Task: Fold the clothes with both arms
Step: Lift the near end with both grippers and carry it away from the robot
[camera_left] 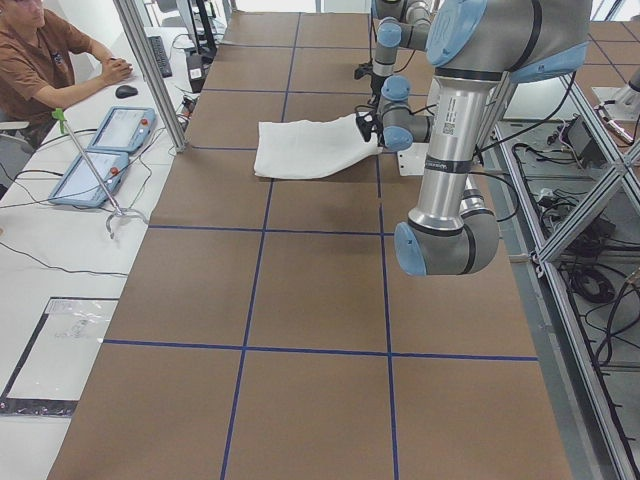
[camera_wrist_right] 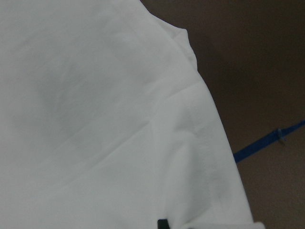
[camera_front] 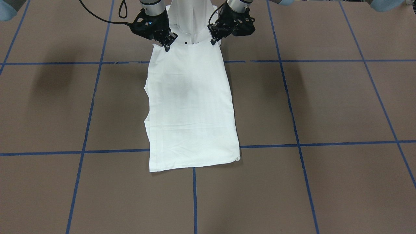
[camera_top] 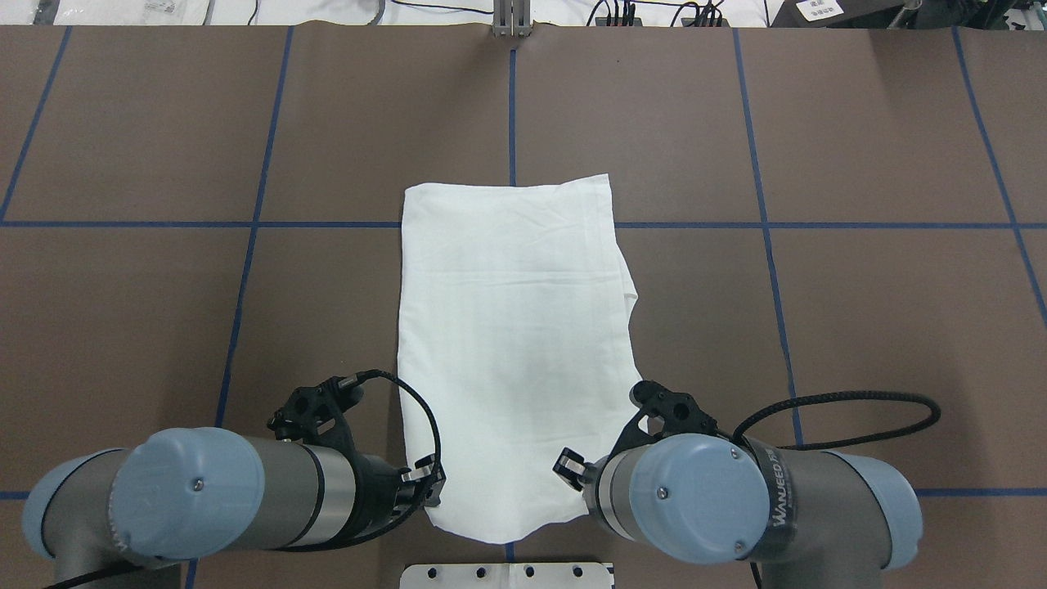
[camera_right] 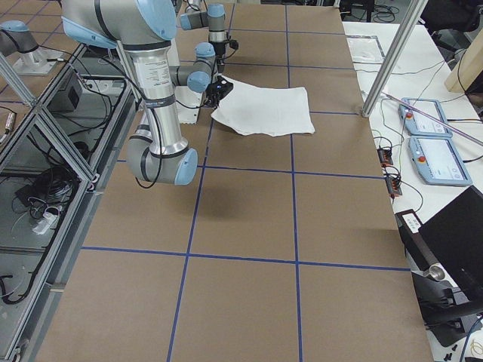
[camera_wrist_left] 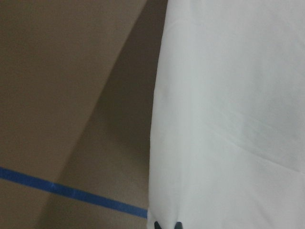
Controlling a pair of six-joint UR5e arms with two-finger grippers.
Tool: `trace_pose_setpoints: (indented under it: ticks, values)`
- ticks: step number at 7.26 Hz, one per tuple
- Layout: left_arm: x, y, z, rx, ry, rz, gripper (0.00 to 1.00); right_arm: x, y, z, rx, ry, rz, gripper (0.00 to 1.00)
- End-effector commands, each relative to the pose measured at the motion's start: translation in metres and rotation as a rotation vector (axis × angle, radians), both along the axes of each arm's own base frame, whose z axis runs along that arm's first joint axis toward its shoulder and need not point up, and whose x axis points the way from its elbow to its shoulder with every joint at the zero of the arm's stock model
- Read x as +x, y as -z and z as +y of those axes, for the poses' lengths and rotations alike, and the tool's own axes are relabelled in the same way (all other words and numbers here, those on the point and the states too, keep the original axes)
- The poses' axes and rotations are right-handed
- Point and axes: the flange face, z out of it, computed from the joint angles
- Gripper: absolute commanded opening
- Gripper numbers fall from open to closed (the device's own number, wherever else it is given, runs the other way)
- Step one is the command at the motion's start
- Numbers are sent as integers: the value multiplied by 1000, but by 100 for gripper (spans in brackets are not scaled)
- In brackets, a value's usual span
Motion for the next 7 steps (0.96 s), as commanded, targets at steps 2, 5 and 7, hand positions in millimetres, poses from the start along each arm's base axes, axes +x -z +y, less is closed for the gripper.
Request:
trace_pose_setpoints:
  ticks: [2,5,7]
  values:
    - [-28,26,22,-39,-22,30,0,25,20,18,-38,63,-6,0]
    - [-51,34,-41,-20,107,49,0,44,19,-65,5,-65,7,0]
    - [-48,56,-107,-14,228,63,0,61,31,-135,12,-138,1,0]
